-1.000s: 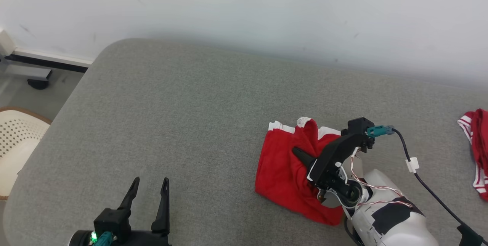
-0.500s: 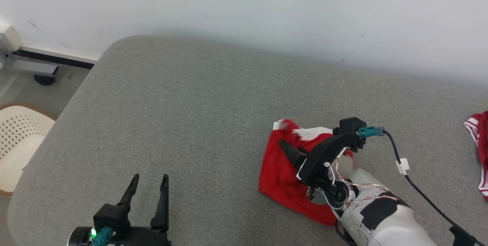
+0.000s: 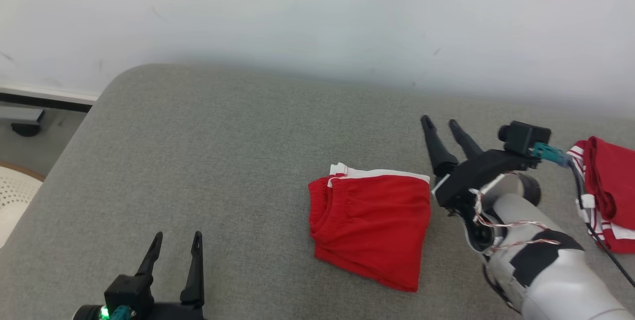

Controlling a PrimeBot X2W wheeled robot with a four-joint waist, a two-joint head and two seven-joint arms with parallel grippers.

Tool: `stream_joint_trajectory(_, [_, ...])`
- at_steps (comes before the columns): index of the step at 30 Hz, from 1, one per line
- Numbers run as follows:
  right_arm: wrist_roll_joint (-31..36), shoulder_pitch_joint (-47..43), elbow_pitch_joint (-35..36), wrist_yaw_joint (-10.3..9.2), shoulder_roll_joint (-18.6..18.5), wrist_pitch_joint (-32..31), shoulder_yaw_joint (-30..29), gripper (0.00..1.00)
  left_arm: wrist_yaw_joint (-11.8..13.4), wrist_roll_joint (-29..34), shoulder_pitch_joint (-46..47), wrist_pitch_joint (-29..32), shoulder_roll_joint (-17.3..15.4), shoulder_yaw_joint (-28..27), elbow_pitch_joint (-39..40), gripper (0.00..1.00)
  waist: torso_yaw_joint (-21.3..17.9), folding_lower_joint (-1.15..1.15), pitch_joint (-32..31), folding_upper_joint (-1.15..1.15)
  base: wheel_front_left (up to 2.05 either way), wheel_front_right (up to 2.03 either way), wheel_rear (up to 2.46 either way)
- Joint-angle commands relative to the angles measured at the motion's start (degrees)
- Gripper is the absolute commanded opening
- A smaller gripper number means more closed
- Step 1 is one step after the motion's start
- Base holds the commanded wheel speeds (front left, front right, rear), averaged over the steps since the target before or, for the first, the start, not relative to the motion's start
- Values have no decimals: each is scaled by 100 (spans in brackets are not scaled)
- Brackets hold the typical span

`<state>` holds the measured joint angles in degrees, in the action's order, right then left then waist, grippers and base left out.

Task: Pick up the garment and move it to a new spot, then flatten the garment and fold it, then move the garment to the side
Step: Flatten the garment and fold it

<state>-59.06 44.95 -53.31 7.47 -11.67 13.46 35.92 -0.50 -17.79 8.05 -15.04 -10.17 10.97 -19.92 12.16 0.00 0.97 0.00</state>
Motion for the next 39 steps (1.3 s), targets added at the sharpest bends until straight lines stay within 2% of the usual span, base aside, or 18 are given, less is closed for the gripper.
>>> stream_joint_trajectory(1, [129, -157, 76, 7, -125, 95, -46, 100, 21, 18, -153, -11, -38, -27, 29, 100, -81, 0, -43, 0, 0, 0, 0])
stream_joint_trajectory(4, [519, -338, 383, 7, -459, 175, -365, 100, 89, 155, -210, -11, -125, -34, 78, 100, -190, 0, -76, 0, 0, 0, 0])
stream_joint_trajectory(6, [994, -582, 799, 7, -658, 176, -836, 100, 128, 158, -254, -11, -149, -76, 120, 100, -274, 0, -85, 0, 0, 0, 0])
stream_joint_trajectory(9, [1788, -1273, 1507, 7, -743, 166, -1656, 100, 178, 195, -335, -11, -204, -125, 168, 100, -355, 0, -105, 0, 0, 0, 0])
stream_joint_trajectory(14, [2953, -2488, 2734, 7, -526, 168, -2719, 100, 228, 240, -395, -12, -254, -140, 287, 100, -477, 0, -155, 0, 0, 0, 0])
stream_joint_trajectory(21, [3939, -3766, 4001, 7, 18, 169, -3564, 100, 307, 220, -590, -7, -324, -154, 412, 100, -628, 0, -236, 0, 0, 0, 0])
stream_joint_trajectory(25, [4231, -4214, 4440, 7, 366, 170, -3875, 100, 350, 210, -709, -2, -365, -165, 491, 100, -706, 0, -276, 0, 0, 0, 0])
stream_joint_trajectory(30, [4481, -4703, 4771, 7, 660, 170, -3980, 100, 441, 230, -812, 7, -413, -176, 586, 100, -792, 0, -334, 0, 0, 0, 0])
stream_joint_trajectory(39, [4747, -5140, 4811, 7, 849, 170, -3875, 100, 585, 312, -968, 98, -493, -125, 772, 100, -894, 0, -389, 0, 0, 0, 0])
